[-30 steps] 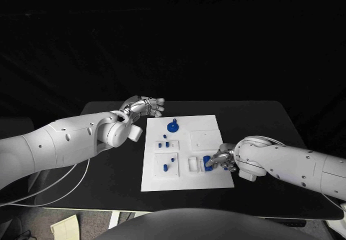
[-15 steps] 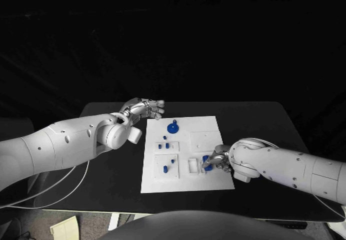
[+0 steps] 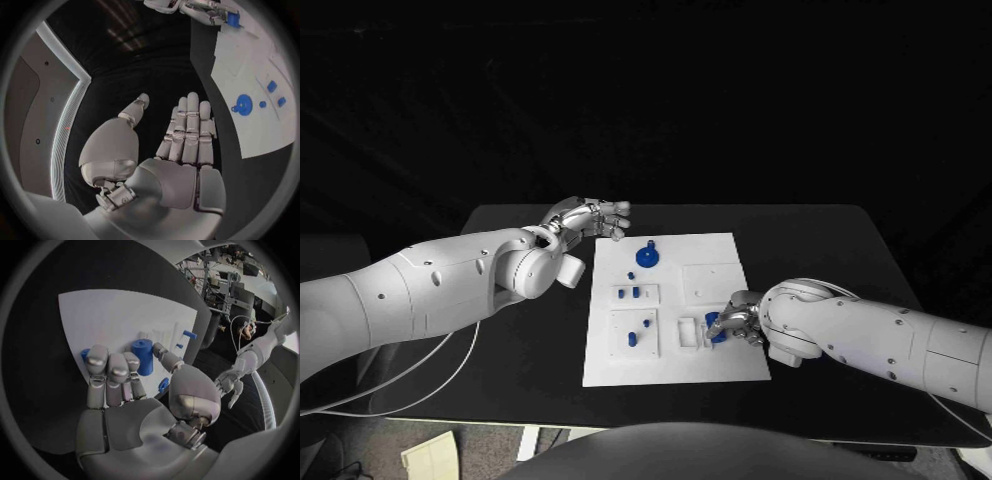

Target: Assemble the parts on the task board

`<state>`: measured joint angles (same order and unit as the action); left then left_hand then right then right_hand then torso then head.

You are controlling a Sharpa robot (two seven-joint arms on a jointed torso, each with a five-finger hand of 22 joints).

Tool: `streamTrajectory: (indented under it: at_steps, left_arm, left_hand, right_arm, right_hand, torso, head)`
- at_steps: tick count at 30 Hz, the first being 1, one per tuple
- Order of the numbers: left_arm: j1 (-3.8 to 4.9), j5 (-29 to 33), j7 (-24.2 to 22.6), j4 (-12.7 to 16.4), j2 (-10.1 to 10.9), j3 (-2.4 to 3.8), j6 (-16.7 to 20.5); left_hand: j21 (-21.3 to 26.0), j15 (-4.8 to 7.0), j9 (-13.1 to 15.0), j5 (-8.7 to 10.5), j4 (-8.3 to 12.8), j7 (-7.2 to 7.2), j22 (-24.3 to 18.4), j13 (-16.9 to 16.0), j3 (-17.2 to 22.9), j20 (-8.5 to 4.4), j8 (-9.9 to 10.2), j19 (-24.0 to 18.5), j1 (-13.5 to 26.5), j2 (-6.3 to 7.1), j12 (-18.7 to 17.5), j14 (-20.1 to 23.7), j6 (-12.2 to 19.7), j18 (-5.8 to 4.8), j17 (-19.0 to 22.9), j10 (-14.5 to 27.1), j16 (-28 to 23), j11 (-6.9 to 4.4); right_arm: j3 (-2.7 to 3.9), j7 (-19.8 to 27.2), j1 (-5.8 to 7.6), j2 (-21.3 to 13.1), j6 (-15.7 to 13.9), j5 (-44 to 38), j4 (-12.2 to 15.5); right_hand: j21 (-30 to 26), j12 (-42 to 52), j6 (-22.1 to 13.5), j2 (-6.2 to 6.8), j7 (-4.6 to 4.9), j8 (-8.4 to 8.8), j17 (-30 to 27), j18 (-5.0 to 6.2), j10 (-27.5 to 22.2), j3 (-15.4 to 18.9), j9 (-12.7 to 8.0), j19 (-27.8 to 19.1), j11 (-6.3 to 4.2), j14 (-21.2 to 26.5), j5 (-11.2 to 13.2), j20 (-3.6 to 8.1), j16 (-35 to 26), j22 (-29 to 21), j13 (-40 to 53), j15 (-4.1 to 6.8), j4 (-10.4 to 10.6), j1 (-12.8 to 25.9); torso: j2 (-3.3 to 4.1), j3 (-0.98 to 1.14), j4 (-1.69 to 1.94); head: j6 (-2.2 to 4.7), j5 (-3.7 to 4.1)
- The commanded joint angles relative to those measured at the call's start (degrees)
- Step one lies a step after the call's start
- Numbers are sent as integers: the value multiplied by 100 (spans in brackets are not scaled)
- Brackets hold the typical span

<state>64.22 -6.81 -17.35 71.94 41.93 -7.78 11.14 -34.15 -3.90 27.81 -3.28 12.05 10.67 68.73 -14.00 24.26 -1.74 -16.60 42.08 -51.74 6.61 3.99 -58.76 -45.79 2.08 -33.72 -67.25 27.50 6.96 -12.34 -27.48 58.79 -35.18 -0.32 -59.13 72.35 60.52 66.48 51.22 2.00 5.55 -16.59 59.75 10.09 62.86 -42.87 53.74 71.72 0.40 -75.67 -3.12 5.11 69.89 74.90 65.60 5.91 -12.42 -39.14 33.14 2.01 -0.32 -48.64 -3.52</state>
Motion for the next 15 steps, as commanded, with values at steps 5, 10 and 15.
streamTrajectory:
  at_steps: [5,10,15]
  left_arm:
    - [3,42,-40,7,-2,4,-108]
    - [3,42,-36,5,-2,4,-114]
    - [3,42,-32,0,-9,4,-124]
  left_hand:
    - [42,-16,-8,-19,5,3,11,8,-19,8,-30,-20,-6,-64,8,14,35,95,-13,39,-34,14]
    - [44,-17,-8,-19,7,3,12,8,-20,8,-31,-20,-4,-67,8,14,36,95,-17,40,-37,14]
    - [46,-17,-9,-20,10,3,13,8,-21,9,-32,-20,-4,-69,8,14,37,95,-20,41,-41,14]
  right_arm:
    - [-30,-57,-30,-212,-284,-47,239]
    - [-4,-74,82,-324,-317,124,481]
    - [55,-91,190,-412,-328,191,676]
  right_hand:
    - [46,-58,381,-149,49,-89,-7,491,71,-111,-1843,-11,-74,1,-41,-62,-5,109,11,55,-38,-19]
    - [69,-74,467,-120,24,-101,-10,491,111,-115,-1833,4,-98,-7,-33,-75,-5,107,16,76,-126,-23]
    - [73,-90,505,-109,13,-96,-13,491,132,-81,-1835,7,-109,-10,-32,-87,-7,102,18,86,-102,48]
  torso:
    - [9,1,-4]
    - [14,1,-5]
    - [19,-1,0]
  head:
    - [3,-20]
    - [14,-25]
    - [24,-17]
